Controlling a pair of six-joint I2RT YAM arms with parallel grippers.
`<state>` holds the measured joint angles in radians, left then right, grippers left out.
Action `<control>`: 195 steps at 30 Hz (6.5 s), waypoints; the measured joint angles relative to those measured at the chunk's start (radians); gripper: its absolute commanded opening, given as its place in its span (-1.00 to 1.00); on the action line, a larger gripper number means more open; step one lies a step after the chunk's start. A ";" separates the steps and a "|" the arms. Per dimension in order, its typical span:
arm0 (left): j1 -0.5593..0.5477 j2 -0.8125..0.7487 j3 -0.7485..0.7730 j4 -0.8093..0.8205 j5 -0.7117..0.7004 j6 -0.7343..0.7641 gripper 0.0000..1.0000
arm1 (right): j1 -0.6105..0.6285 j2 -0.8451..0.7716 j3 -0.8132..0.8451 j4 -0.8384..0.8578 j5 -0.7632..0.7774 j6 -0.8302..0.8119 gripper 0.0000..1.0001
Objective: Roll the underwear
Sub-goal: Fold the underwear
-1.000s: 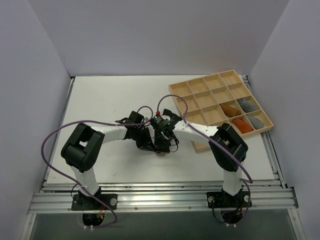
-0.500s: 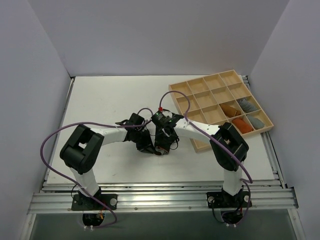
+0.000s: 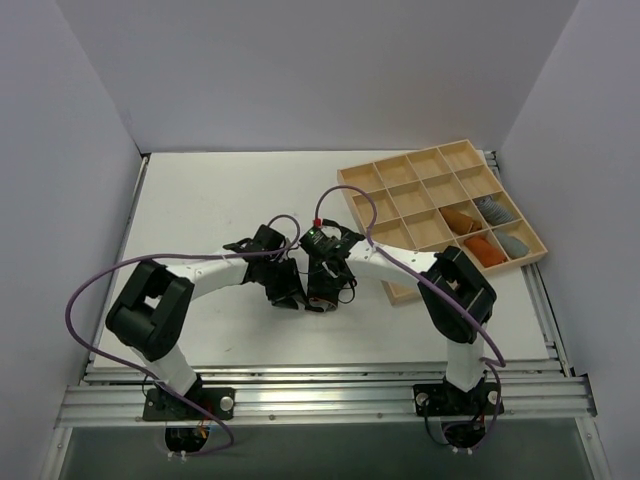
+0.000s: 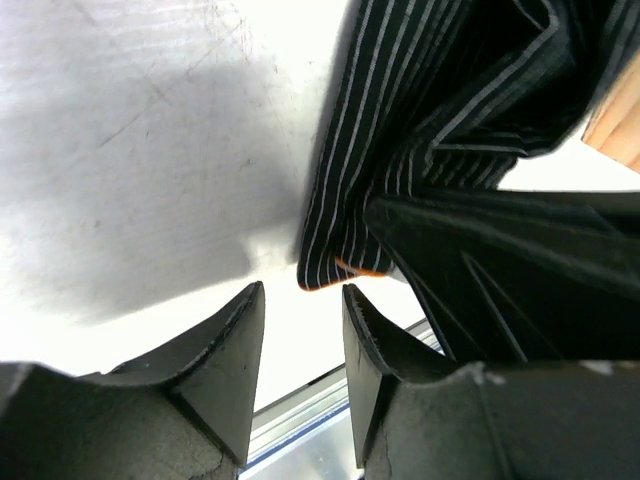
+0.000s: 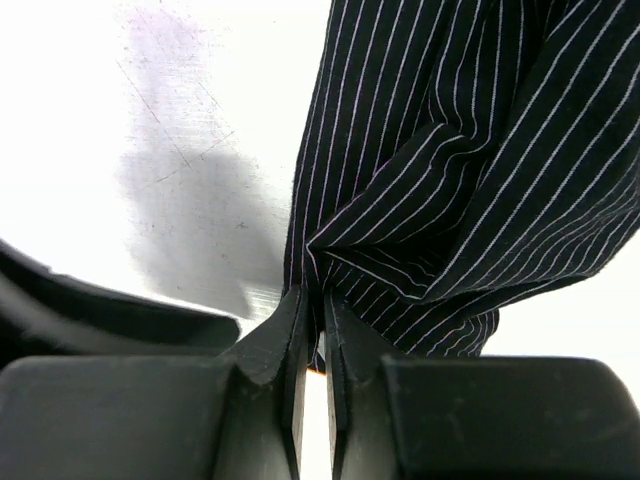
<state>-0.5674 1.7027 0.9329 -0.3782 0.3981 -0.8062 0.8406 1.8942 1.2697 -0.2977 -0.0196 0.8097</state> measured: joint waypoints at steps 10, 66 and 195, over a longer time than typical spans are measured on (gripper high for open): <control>0.012 -0.110 -0.005 -0.052 -0.067 0.003 -0.10 | 0.021 0.000 0.002 -0.047 -0.003 -0.008 -0.32; -0.108 0.090 0.174 -0.081 -0.016 0.055 -0.18 | -0.258 0.167 0.341 -0.169 0.022 -0.318 -0.18; 0.136 0.335 0.577 -0.190 0.016 -0.025 -0.04 | 0.103 -0.149 -0.205 -0.027 0.203 -0.177 -1.00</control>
<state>-0.4313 2.0377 1.5101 -0.5682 0.4145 -0.8310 0.9432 1.7454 1.0649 -0.3252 0.1829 0.6331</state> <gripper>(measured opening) 0.462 0.005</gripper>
